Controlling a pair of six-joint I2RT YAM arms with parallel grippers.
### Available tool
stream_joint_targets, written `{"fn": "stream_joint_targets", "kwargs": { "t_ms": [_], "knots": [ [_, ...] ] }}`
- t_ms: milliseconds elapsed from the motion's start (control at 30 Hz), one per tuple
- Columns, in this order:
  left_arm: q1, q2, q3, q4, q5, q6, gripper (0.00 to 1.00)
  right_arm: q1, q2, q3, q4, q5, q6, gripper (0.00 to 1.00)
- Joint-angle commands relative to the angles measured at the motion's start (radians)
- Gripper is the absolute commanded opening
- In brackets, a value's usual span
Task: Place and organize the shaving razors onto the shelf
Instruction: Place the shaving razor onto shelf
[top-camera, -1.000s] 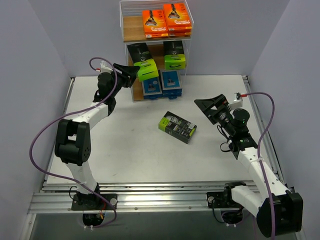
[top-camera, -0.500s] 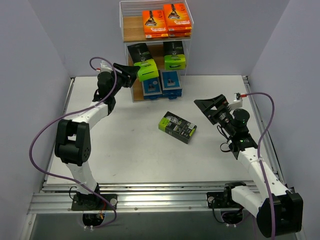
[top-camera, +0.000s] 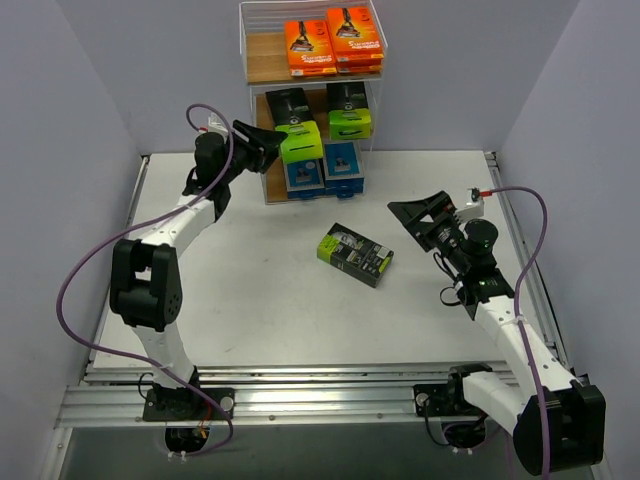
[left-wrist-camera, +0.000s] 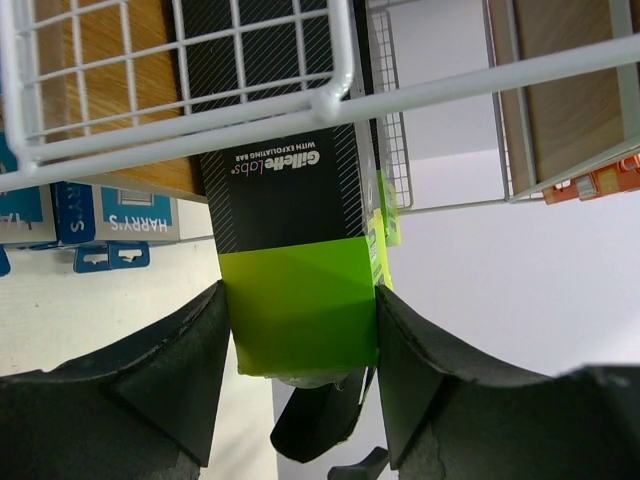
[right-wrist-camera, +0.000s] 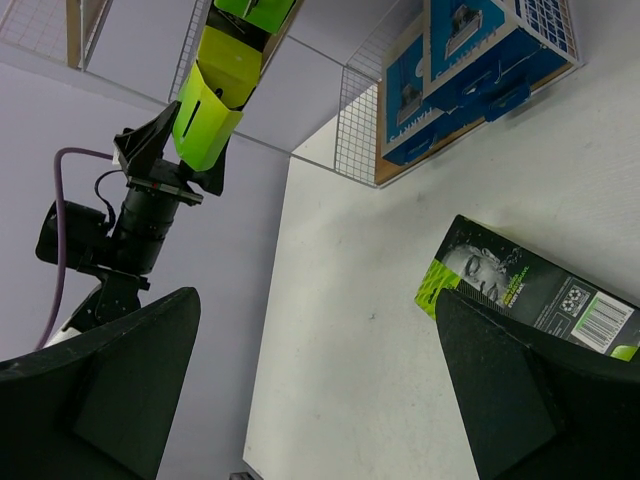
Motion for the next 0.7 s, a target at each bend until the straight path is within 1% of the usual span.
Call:
{"fn": "stream_joint_targets", "kwargs": {
  "t_ms": [0, 200, 667],
  "knots": [
    [-0.014, 0.007, 0.108, 0.009, 0.081, 0.041, 0.48, -0.004, -0.021, -0.009, 0.055, -0.010, -0.010, 1.00],
    [-0.025, 0.065, 0.190, -0.031, 0.124, 0.076, 0.48, -0.004, -0.025, -0.013, 0.054, -0.005, -0.016, 1.00],
    [-0.034, 0.140, 0.288, -0.060, 0.149, 0.107, 0.48, -0.003, -0.018, -0.019, 0.057, 0.001, -0.027, 1.00]
  ]
}}
